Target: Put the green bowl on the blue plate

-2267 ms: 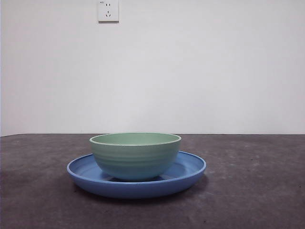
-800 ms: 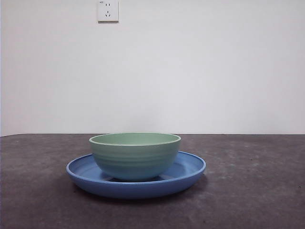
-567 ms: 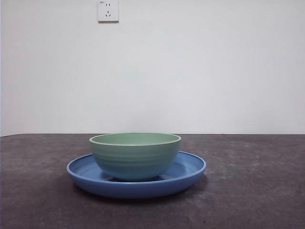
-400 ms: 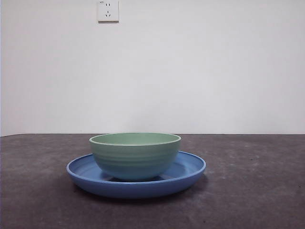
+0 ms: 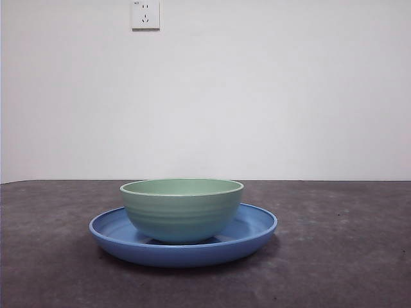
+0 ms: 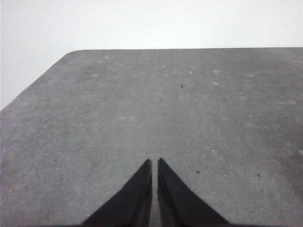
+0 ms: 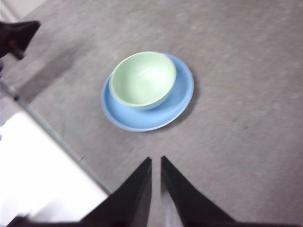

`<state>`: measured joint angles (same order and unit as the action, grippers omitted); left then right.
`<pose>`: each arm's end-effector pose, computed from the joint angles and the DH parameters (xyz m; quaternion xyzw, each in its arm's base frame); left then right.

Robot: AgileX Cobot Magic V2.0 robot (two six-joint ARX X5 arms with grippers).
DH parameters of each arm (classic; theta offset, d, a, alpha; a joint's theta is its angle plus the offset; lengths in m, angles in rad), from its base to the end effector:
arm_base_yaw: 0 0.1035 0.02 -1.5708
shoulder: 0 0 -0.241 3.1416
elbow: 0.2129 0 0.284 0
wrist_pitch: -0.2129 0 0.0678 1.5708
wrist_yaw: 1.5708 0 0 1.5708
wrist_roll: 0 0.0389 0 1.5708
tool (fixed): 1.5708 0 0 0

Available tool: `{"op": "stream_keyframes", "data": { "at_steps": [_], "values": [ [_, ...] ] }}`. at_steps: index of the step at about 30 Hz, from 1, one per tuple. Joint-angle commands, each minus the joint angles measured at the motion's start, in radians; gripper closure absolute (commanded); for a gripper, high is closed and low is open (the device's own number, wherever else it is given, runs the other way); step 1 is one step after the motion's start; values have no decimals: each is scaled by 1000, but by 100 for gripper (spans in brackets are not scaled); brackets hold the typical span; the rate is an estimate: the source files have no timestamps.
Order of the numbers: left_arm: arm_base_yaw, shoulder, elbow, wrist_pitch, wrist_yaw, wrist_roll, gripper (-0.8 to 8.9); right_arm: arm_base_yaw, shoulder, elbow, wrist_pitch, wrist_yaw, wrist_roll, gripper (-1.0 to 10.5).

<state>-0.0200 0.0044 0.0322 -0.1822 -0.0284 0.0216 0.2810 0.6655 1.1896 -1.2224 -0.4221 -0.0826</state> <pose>0.1602 -0.0021 0.1559 0.0126 0.0771 0.0034 0.9969 0.1107 0.0485 0.3768 -0.0123 0.3276 0.3374 0.8824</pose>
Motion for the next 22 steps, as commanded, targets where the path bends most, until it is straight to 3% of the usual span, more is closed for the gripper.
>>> {"op": "stream_keyframes", "data": {
  "at_steps": [1,5,12,16,22],
  "values": [
    [1,-1,-21,-5,-3,16,794,-54,-28,-16,45,-22,-11,918],
    [1,-1,-21,-5,-3,16,794,-140,-122,-150,243,-16,-15,918],
    [1,-1,-21,-5,-3,16,794,-261,-395,-612,808,-7,-11,918],
    [1,-1,-21,-5,-3,16,794,-293,-508,-805,981,152,-3,918],
    [1,-1,-21,-5,-3,16,794,-305,-599,-998,1084,414,67,918]
  ]
}}
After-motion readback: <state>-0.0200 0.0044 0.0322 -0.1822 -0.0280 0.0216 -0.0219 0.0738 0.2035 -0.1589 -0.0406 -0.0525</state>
